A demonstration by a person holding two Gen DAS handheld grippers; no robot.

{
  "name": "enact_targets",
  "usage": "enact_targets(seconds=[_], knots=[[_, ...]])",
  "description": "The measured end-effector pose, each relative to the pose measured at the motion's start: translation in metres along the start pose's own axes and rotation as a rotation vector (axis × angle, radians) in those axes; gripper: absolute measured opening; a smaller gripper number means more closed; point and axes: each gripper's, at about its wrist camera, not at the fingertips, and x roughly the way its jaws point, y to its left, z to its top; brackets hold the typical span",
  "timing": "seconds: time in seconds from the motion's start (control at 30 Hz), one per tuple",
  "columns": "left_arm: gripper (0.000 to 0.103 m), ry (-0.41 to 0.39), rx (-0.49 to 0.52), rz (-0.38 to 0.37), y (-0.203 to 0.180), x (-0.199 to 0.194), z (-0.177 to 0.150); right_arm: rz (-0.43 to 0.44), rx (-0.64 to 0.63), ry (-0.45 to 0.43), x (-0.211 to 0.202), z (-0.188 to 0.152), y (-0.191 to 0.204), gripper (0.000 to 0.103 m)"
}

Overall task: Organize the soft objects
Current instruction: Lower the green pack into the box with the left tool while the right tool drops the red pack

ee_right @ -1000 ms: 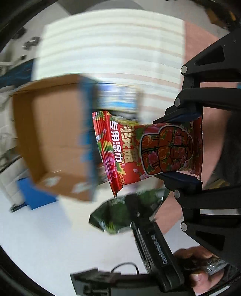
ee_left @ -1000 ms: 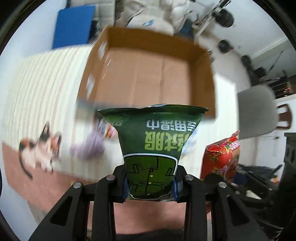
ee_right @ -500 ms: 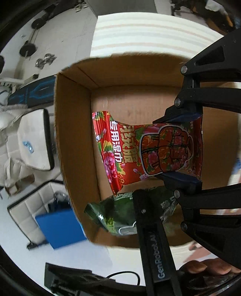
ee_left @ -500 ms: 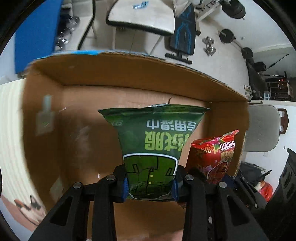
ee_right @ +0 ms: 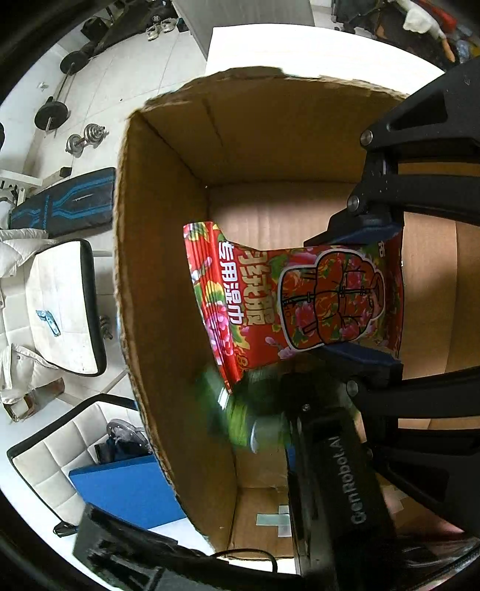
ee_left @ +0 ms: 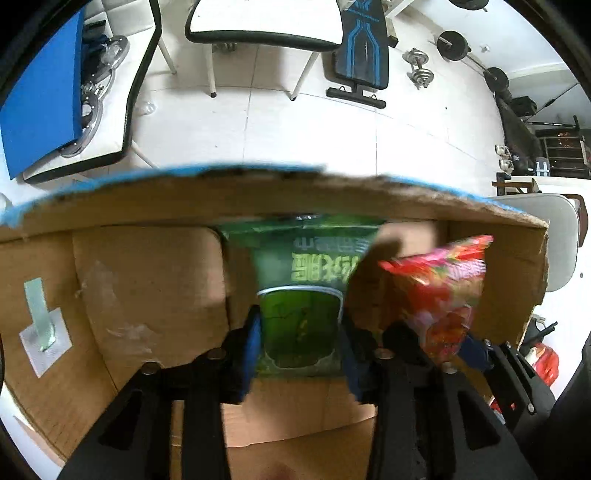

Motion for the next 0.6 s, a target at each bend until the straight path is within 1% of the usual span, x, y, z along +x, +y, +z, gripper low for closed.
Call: enact_targets(seconds=[0.03,0.07,0.1,0.13,0.17,0.2,0.23,0.27,0.3,0.33,0.4,0.47,0.6], knots=[[0.058,-0.006,0.006,0.004,-0.001,-0.004,-0.001,0.004,0.004,-0.002,-0.002,0.0,0.001,0.052],[0.069,-0.012,0.012,0.013,-0.001,-0.006,-0.003,0.005,0.004,-0.001,-0.008,-0.005,0.001,0.06],[0.074,-0.026,0.023,0.025,-0.002,-0.011,-0.005,-0.002,0.004,0.002,-0.012,-0.008,0.001,0.071],[0.078,-0.035,0.032,0.029,0.001,-0.013,-0.005,-0.01,0.003,0.001,-0.015,-0.007,0.002,0.075],[0.081,-0.041,0.039,0.025,0.001,-0.019,-0.008,-0.016,0.0,0.001,-0.018,-0.008,0.002,0.078],[0.084,-0.044,0.042,0.022,0.002,-0.022,-0.011,-0.024,-0.006,0.003,-0.022,-0.01,0.003,0.078],[0.091,-0.047,0.046,0.021,0.004,-0.024,-0.011,-0.031,-0.013,0.008,-0.024,-0.012,0.003,0.078],[0.096,-0.057,0.051,0.027,0.006,-0.029,-0.014,-0.033,-0.018,0.011,-0.026,-0.013,0.004,0.082],[0.098,-0.066,0.054,0.036,0.007,-0.033,-0.016,-0.037,-0.024,0.011,-0.03,-0.017,0.006,0.089],[0.1,-0.072,0.058,0.042,0.008,-0.036,-0.015,-0.04,-0.028,0.007,-0.031,-0.016,0.007,0.093],[0.1,-0.094,0.066,0.058,0.01,-0.047,-0.024,-0.045,-0.042,-0.007,-0.039,-0.02,0.011,0.103],[0.101,-0.124,0.073,0.069,0.012,-0.058,-0.034,-0.051,-0.054,-0.014,-0.048,-0.028,0.015,0.103],[0.102,-0.177,0.087,0.089,0.012,-0.078,-0.054,-0.052,-0.078,-0.057,-0.073,-0.046,0.025,0.103]])
